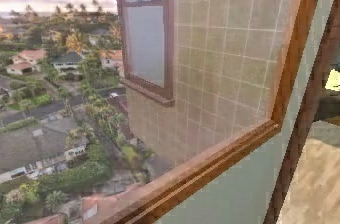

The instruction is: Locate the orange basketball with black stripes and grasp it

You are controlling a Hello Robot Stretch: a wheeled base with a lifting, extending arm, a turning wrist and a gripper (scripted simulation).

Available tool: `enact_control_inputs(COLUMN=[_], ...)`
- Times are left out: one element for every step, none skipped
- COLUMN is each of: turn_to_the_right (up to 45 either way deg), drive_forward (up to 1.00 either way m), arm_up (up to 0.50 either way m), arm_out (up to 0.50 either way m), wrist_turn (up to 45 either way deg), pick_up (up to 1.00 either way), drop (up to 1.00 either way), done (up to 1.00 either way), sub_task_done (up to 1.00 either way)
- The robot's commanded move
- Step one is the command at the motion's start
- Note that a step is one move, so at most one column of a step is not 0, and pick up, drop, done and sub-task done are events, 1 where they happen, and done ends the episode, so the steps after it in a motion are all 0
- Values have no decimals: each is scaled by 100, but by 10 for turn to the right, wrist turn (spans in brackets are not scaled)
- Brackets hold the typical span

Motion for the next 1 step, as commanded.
enact_control_inputs(turn_to_the_right=[450], drive_forward=[0], arm_up=[0], arm_out=[0], wrist_turn=[0], pick_up=[0], drop=[0], done=[0], sub_task_done=[0])
